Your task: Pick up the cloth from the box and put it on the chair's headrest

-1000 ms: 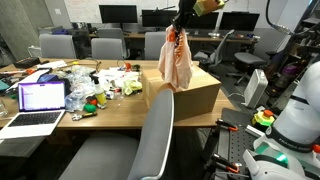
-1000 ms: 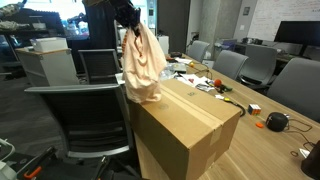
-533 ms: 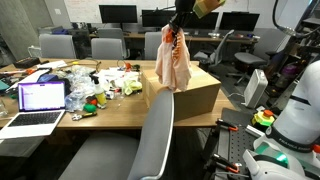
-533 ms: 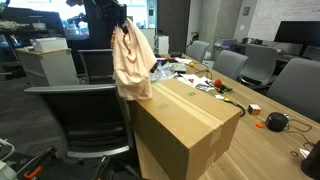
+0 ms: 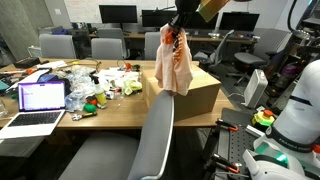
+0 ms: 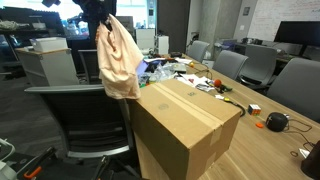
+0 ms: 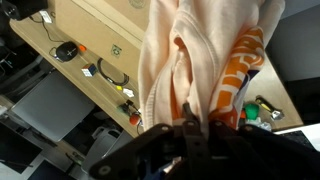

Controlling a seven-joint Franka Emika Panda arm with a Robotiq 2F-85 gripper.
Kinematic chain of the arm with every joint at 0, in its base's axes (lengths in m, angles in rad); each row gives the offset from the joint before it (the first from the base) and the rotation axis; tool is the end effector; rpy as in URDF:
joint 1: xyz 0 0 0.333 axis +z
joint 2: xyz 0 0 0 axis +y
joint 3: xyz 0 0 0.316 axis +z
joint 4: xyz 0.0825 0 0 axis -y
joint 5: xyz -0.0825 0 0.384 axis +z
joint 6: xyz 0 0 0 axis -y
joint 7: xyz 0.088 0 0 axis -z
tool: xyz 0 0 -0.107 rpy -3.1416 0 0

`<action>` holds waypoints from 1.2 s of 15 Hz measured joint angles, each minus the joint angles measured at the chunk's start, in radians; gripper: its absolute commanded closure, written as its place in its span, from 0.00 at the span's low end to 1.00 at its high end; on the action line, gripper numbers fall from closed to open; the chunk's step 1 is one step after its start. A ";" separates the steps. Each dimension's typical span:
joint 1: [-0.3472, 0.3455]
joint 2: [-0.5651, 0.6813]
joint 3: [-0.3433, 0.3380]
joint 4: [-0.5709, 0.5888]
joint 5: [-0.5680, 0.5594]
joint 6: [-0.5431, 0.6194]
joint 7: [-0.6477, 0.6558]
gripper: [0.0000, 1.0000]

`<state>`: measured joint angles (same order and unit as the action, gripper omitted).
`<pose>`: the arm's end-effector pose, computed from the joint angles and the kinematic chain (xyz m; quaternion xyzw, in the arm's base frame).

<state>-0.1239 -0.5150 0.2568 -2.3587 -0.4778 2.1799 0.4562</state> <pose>0.4276 0.0534 0.5510 0.9487 -0.0565 0.2183 0.2215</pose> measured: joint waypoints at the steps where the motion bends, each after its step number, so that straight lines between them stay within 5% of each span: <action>1: 0.006 -0.004 0.016 -0.002 -0.015 -0.011 0.005 0.98; 8: 0.105 -0.009 0.053 -0.002 -0.023 -0.117 -0.057 0.98; 18: 0.257 -0.007 -0.066 0.042 0.196 -0.287 -0.456 0.98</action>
<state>0.1328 -0.5223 0.1908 -2.3170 -0.2819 1.8925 0.0001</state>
